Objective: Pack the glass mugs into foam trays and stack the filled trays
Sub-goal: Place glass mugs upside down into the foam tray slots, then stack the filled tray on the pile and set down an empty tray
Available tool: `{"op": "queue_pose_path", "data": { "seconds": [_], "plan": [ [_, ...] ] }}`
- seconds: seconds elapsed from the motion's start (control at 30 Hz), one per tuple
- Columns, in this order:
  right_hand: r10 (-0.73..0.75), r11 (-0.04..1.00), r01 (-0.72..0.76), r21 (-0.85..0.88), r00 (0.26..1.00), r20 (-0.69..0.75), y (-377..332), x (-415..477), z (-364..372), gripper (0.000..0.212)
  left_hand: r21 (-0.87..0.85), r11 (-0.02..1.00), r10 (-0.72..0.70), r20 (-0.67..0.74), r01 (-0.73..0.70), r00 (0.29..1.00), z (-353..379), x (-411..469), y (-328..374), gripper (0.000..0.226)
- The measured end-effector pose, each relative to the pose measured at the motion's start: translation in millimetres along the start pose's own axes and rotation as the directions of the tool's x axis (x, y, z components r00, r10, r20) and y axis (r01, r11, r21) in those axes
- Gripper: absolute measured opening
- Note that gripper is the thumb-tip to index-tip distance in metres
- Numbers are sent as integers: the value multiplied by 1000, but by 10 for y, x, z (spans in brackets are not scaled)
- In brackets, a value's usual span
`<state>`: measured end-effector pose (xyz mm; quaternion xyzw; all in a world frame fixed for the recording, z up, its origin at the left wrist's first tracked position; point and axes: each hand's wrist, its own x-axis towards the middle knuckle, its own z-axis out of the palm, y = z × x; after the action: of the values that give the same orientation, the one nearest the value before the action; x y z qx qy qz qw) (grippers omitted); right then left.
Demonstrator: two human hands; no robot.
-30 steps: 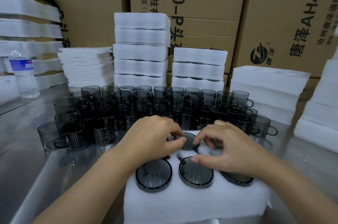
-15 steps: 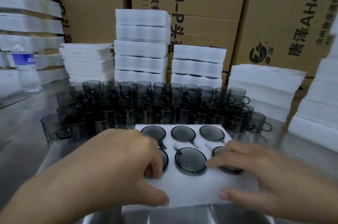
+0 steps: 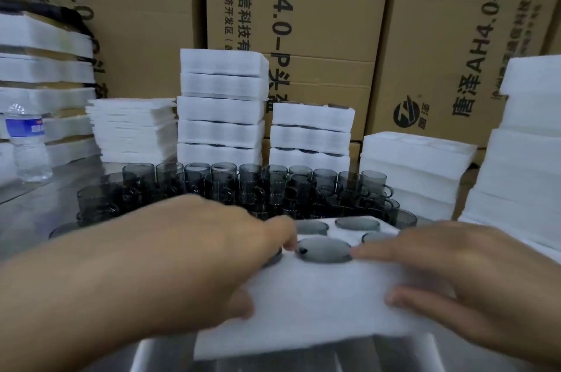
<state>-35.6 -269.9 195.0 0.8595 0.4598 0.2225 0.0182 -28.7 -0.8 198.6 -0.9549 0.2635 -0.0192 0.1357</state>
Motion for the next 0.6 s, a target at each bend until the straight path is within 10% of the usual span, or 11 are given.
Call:
{"op": "queue_pose_path", "data": {
  "seconds": [0.3,0.6],
  "plan": [
    [312,885,-402,-234,886,-344,1484,932,-438,45,206,975,37,-534,88,845,-1174,1303,-910,50],
    [411,740,-549,-389,827,-384,2777,2117,-144,44,190,935,-109,-648,299,753,-1298,2790,-1868,52]
  ]
}}
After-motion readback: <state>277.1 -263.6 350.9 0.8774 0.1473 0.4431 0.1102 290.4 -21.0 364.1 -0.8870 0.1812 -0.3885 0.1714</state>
